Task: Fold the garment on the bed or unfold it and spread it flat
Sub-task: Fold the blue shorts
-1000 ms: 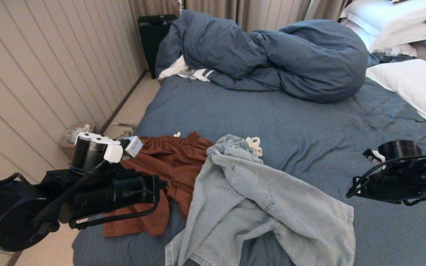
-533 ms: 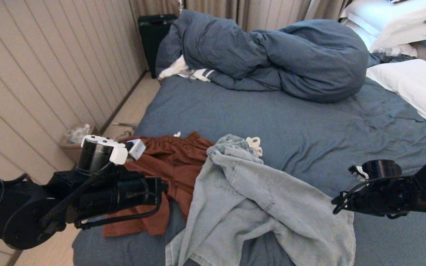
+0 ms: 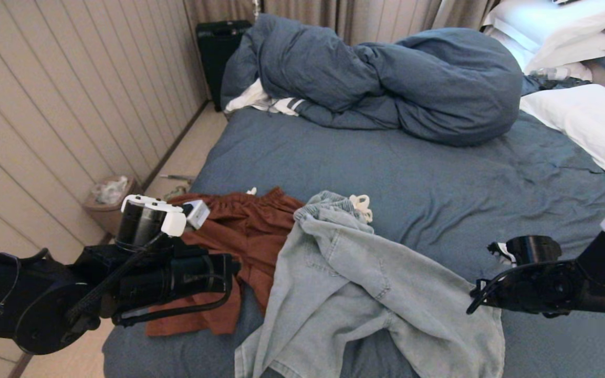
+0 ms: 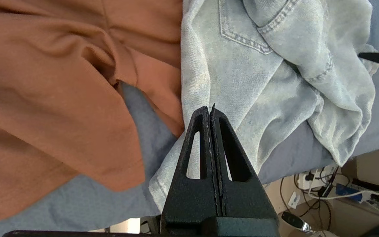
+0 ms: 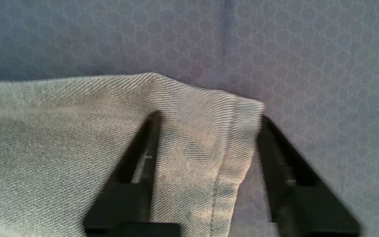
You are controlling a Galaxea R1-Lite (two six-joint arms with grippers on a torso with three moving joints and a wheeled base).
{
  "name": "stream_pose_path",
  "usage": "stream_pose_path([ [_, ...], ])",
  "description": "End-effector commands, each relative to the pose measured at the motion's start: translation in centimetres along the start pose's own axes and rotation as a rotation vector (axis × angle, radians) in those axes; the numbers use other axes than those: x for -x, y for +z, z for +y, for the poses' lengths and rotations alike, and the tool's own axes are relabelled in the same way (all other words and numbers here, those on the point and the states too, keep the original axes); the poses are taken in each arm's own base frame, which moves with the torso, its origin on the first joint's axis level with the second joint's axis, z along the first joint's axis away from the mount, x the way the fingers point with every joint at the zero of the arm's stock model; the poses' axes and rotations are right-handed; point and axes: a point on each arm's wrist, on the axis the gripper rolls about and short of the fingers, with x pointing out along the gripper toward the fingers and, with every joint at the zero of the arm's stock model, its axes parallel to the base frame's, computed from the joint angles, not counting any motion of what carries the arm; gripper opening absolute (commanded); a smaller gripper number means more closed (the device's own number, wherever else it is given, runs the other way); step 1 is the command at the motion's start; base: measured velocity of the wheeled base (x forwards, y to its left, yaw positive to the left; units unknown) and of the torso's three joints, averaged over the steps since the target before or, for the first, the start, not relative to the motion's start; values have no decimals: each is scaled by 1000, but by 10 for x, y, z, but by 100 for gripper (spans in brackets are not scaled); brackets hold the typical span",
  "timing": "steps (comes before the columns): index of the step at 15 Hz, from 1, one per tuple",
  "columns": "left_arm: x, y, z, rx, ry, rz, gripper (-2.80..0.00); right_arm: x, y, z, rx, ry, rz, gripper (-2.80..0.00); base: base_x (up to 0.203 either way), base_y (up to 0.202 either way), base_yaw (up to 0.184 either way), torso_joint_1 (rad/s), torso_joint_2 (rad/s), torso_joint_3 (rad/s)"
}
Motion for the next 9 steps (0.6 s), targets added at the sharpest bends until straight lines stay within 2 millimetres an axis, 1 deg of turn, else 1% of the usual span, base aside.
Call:
stream_pose_path([
  [1, -1, 0, 0, 1, -3, -3, -280, -2, -6, 4, 22, 6, 7, -280, 0, 0, 0, 0, 0, 0],
  [3, 0, 0, 0, 1, -4, -6, -280, -6, -5, 5, 28, 9, -30, -280, 0, 0, 0, 0, 0, 0],
  [5, 0, 0, -1, 1, -4, -2, -280, 0, -3, 5, 21, 13, -53, -280, 0, 0, 0, 0, 0, 0],
  [6, 0, 0, -1, 0, -5, -4, -280, 8, 0, 5, 19, 16, -74, -280, 0, 0, 0, 0, 0, 0],
  [7, 0, 0, -2, -1, -8, -4, -280, 21, 5, 6, 18, 22, -105, -280, 0, 0, 0, 0, 0, 0],
  [8, 0, -1, -2, -3, -9, -1, -280, 37, 10, 9, 24, 34, -145, -280, 0, 0, 0, 0, 0, 0],
  [9, 1, -1, -2, -3, -9, -1, -280, 57, 14, 18, 37, 57, -191, -280, 0, 0, 0, 0, 0, 0],
])
